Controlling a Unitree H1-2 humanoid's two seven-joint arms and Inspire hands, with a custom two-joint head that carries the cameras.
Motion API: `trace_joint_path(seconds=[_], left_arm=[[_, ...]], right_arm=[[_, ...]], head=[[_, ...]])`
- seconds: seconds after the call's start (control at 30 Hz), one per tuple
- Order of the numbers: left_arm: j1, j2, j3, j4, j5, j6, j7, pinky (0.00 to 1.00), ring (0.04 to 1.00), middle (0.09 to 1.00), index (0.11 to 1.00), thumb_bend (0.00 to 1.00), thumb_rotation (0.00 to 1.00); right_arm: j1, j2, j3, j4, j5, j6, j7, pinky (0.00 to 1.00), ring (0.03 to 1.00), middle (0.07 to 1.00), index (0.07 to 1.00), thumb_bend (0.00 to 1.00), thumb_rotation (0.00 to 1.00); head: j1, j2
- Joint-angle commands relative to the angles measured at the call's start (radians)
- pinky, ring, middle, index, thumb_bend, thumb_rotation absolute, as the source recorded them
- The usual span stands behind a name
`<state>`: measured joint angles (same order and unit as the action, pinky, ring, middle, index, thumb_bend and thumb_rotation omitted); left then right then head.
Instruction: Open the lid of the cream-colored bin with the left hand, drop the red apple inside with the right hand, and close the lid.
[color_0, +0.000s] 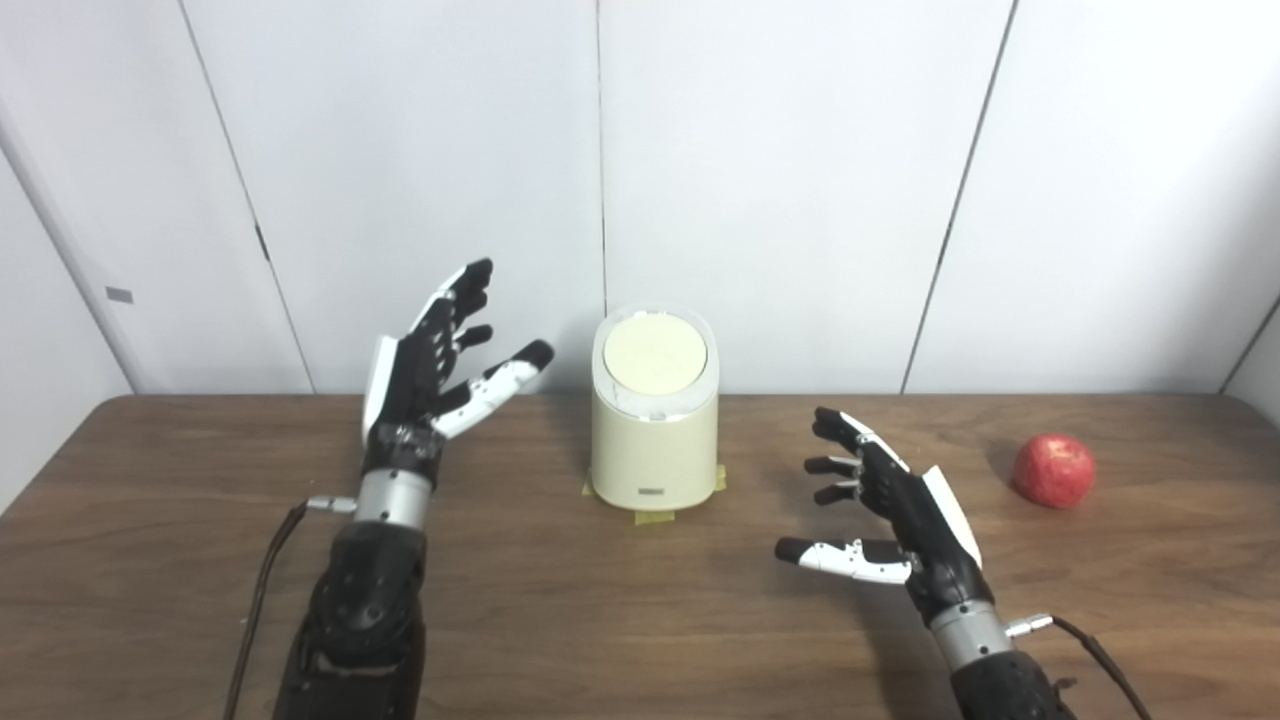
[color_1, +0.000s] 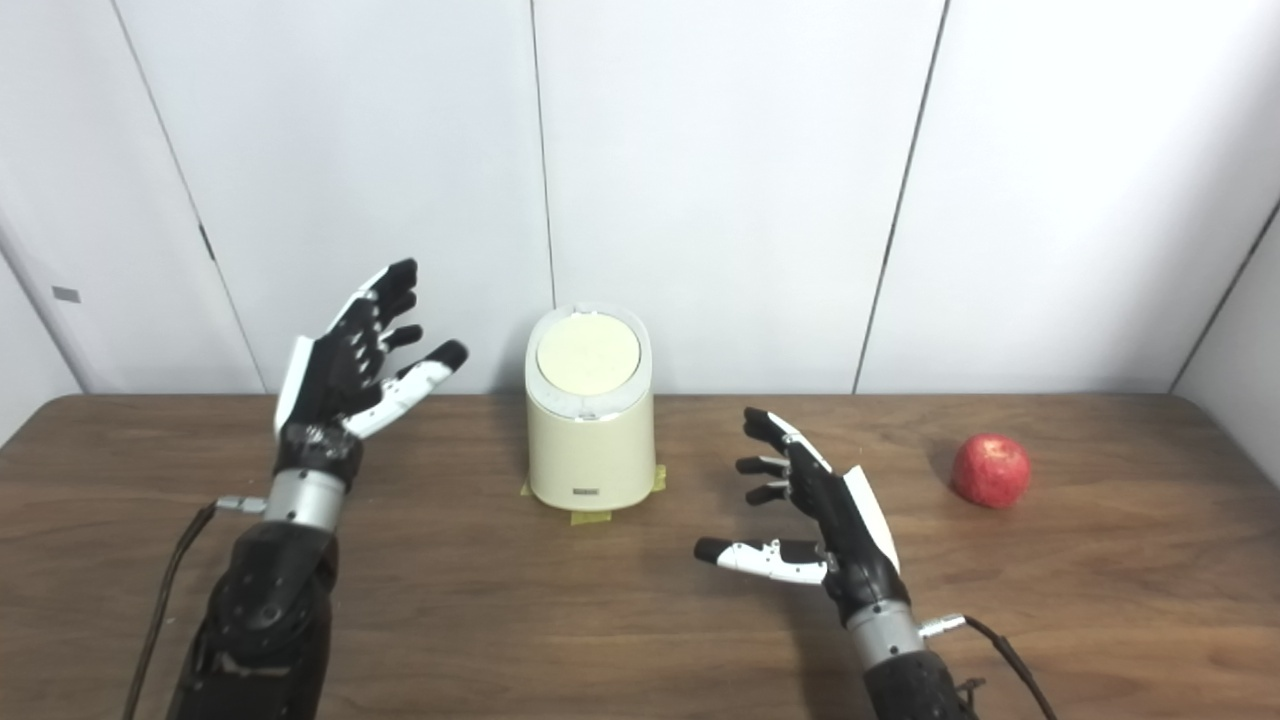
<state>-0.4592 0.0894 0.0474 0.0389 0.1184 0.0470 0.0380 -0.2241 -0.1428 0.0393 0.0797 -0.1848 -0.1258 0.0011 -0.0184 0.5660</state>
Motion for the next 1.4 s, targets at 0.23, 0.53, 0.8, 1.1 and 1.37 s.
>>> trace_joint_path(seconds=[0.23, 0.53, 0.8, 1.1, 1.37], left_arm=[[-0.171, -0.006, -0.054, 0.088, 0.078, 0.033, 0.025, 0.92, 0.996, 0.996, 0.995, 0.85, 0.24], [-0.219, 0.019, -0.103, 0.175, 0.137, 0.040, 0.025, 0.88, 0.998, 1.000, 1.000, 0.90, 0.23], [-0.252, 0.030, -0.156, 0.227, 0.255, 0.035, 0.073, 0.92, 1.000, 1.000, 1.000, 0.92, 0.22], [-0.287, 0.026, -0.220, 0.240, 0.431, 0.112, 0.132, 0.95, 1.000, 1.000, 1.000, 0.92, 0.21], [-0.312, 0.014, -0.227, 0.273, 0.439, 0.122, 0.143, 0.94, 1.000, 1.000, 1.000, 0.90, 0.21]], right_arm=[[-0.034, -0.007, -0.002, -0.035, 0.002, -0.027, 0.000, 0.60, 0.741, 0.869, 0.870, 0.81, 0.26], [-0.033, -0.010, 0.001, -0.034, 0.002, -0.030, 0.002, 0.60, 0.742, 0.869, 0.868, 0.81, 0.27], [-0.030, -0.008, 0.002, -0.044, -0.010, -0.025, -0.004, 0.60, 0.739, 0.866, 0.867, 0.81, 0.26], [-0.030, -0.001, 0.005, -0.051, -0.006, -0.015, -0.002, 0.59, 0.737, 0.866, 0.864, 0.82, 0.27], [-0.032, 0.000, 0.004, -0.045, -0.015, -0.019, -0.007, 0.60, 0.741, 0.867, 0.857, 0.82, 0.28]], head=[[-0.006, 0.002], [-0.015, 0.006], [-0.013, 0.006], [-0.018, 0.007], [-0.023, 0.010]])
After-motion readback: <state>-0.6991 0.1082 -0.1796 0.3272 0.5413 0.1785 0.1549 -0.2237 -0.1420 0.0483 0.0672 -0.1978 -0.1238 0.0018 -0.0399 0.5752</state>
